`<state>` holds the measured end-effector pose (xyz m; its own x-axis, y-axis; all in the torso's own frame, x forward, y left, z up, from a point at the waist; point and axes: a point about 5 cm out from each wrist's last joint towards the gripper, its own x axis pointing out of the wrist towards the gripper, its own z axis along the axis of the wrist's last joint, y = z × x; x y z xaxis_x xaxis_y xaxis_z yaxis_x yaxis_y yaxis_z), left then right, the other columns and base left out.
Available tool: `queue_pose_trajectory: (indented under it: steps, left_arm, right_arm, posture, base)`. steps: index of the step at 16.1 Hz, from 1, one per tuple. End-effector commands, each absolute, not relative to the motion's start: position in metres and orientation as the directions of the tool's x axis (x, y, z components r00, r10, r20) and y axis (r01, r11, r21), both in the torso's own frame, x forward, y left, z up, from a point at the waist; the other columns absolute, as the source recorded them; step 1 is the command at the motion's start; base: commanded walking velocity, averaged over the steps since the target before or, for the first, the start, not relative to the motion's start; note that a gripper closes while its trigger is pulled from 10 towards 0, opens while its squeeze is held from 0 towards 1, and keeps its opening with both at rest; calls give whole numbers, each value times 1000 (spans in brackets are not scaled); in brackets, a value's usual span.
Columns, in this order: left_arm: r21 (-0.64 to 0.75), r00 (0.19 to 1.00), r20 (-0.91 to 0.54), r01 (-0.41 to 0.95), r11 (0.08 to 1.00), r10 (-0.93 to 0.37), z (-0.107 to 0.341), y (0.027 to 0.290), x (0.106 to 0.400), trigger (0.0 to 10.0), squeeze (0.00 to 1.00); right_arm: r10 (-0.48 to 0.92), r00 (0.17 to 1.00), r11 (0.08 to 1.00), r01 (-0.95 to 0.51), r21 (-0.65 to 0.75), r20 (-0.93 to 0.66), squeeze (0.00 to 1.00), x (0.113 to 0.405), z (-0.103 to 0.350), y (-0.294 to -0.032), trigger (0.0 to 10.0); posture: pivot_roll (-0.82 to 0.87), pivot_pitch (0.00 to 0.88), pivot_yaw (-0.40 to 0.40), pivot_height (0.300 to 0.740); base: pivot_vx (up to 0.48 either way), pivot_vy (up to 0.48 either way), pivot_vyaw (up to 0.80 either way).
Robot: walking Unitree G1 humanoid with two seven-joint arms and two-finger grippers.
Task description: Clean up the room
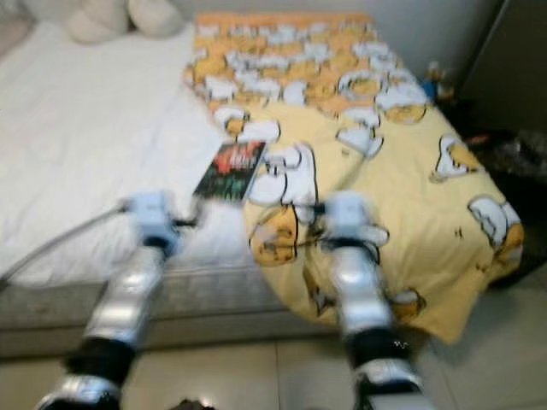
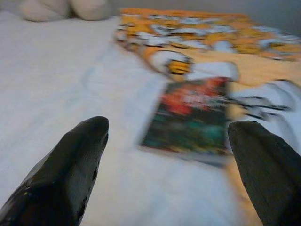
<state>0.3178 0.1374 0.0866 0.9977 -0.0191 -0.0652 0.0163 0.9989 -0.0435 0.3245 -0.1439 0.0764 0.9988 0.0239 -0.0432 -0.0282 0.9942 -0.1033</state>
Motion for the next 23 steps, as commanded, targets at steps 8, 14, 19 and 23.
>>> queue_pose_trajectory:
  steps: [8,14,19,23]
  left_arm:
    - [3,995,-31,95,995,-95,97,125,324,10000,0]
    - [43,993,-44,115,992,-113,96,128,330,10000,0]
    - [87,992,-61,117,989,-112,98,121,336,10000,0]
    - [91,991,-62,126,988,-121,96,121,336,10000,0]
  right_arm:
    - [-14,999,993,9,-117,-42,0,323,75,-156,10000]
    - [-5,999,988,-1,-154,-39,0,320,75,-156,10000]
    - [-11,999,989,6,-150,-34,0,320,75,-157,10000]
    - [-12,999,989,6,-151,-35,0,320,74,-156,10000]
  posture:
    - [-131,26,50,731]
    - [-150,21,62,731]
    - [-152,1,67,731]
    - [-152,4,67,731]
  base:
    - [447,0,0]
    - [149,79,0]
    - [0,273,-259]
    - [0,0,0]
